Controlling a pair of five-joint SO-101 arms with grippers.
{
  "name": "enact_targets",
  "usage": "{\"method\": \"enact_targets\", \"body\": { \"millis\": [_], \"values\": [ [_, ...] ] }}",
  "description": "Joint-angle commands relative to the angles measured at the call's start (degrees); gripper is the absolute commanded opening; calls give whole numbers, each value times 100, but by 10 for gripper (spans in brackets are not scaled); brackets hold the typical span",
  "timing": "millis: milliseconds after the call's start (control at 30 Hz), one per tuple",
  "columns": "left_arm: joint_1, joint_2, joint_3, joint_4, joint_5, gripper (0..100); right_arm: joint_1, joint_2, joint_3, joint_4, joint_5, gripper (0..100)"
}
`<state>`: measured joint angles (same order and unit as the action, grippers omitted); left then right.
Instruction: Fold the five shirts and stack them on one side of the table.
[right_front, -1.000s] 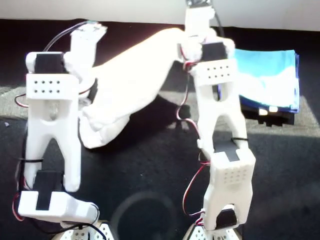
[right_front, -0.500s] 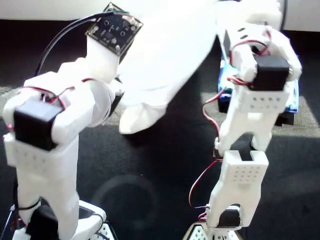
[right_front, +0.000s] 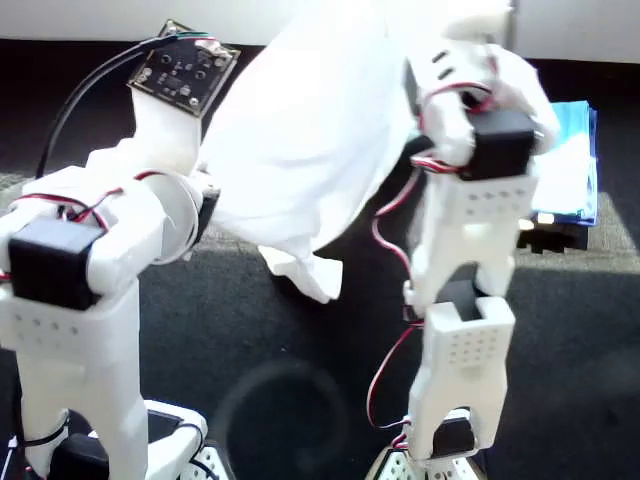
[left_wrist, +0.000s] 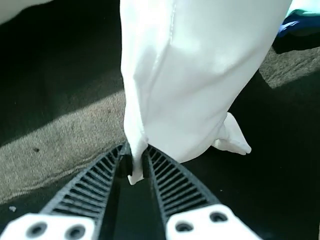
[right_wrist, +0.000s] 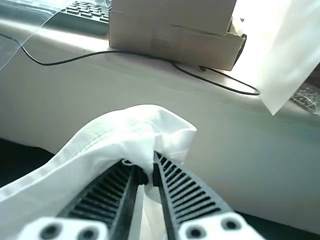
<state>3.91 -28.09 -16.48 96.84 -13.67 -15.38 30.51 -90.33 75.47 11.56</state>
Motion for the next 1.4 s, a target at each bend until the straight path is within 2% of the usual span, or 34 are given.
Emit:
{"method": "enact_targets", "body": {
  "millis": [0,200,367,500,933,1000,1167,1367],
  "values": [
    [-910,-75,497,-132,26,9,-514,154,479,-804,62,6],
    [-2492,-75,1077,-132,18,9,-1270,558,1174,-1930,62,6],
    [-3653,-75,1393,-466,-466,9,-1754,778,1279,-2589,62,6],
    [-4277,-75,1736,-695,-501,9,-2079,971,1508,-3125,70,6],
    [-4444,-75,3248,-695,-501,9,-3011,2378,1745,-2862,62,7],
    [-4453,-75,3547,-695,-501,9,-3108,2677,1736,-2862,62,32],
    [-4453,-75,4092,-703,-501,9,-3090,2967,1684,-2853,53,158],
    [-4453,-75,4215,-905,-510,9,-2870,2404,1332,-2018,53,163]
  ]
}}
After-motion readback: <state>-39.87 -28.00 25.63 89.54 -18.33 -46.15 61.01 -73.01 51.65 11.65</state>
